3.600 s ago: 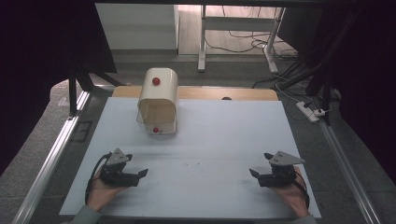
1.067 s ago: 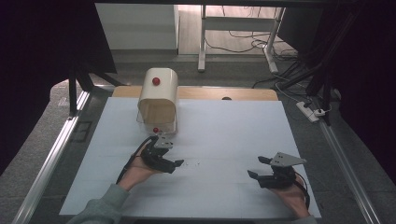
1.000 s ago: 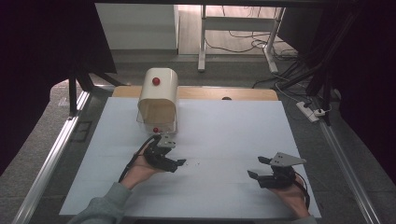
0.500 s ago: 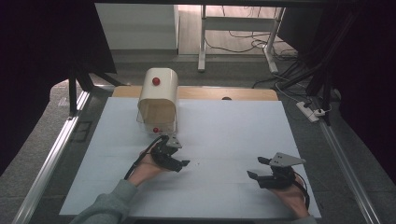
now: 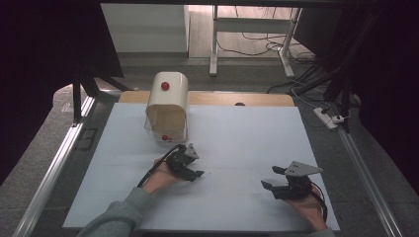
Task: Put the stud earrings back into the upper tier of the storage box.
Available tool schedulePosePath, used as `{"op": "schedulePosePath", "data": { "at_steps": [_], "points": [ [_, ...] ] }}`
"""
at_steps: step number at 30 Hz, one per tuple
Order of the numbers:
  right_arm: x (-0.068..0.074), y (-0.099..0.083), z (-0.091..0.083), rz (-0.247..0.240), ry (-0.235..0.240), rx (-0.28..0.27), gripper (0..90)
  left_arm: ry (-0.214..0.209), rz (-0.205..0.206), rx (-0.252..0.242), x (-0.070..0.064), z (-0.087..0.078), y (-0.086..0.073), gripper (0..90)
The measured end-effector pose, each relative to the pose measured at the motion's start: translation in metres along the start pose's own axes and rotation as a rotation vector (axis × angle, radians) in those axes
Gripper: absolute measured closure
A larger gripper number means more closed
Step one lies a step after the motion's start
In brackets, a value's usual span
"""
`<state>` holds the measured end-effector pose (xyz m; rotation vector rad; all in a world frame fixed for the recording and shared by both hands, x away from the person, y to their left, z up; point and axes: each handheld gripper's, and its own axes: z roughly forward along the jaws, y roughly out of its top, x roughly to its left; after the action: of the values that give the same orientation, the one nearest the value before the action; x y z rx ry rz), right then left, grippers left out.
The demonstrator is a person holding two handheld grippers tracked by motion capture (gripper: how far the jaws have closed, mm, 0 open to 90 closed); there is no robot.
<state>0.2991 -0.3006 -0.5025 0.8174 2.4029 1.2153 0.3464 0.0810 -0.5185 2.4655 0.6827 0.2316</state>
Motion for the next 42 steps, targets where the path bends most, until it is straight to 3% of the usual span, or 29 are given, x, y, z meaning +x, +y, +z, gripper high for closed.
{"op": "schedulePosePath", "data": {
  "at_steps": [5,10,12,16,22,42],
  "points": [
    [0.0003,0.0,0.0003,-0.002,0.0,0.002,27.9,0.001,0.019,0.022,-0.001,0.0032,0.0004,40.3],
    [0.0,0.0,0.0,-0.002,-0.001,0.003,27.9,-0.018,0.022,0.024,-0.0019,0.0037,-0.0003,49.6],
    [0.0001,-0.0001,0.0011,-0.001,0.0,0.002,27.9,-0.036,0.025,0.026,-0.003,0.0035,-0.0001,60.0],
    [0.0008,0.0001,0.0012,-0.004,0.001,0.004,28.0,-0.058,0.02,0.034,-0.0032,0.0024,-0.0004,68.8],
    [0.0006,0.0,0.0015,-0.003,0.0,0.003,28.1,-0.059,0.009,0.035,0.0002,0.0017,-0.0018,80.8],
    [0.0005,0.0001,0.0009,-0.006,-0.001,0.001,28.2,-0.057,-0.005,0.015,0.0041,-0.0008,-0.0044,88.9]
  ]
}}
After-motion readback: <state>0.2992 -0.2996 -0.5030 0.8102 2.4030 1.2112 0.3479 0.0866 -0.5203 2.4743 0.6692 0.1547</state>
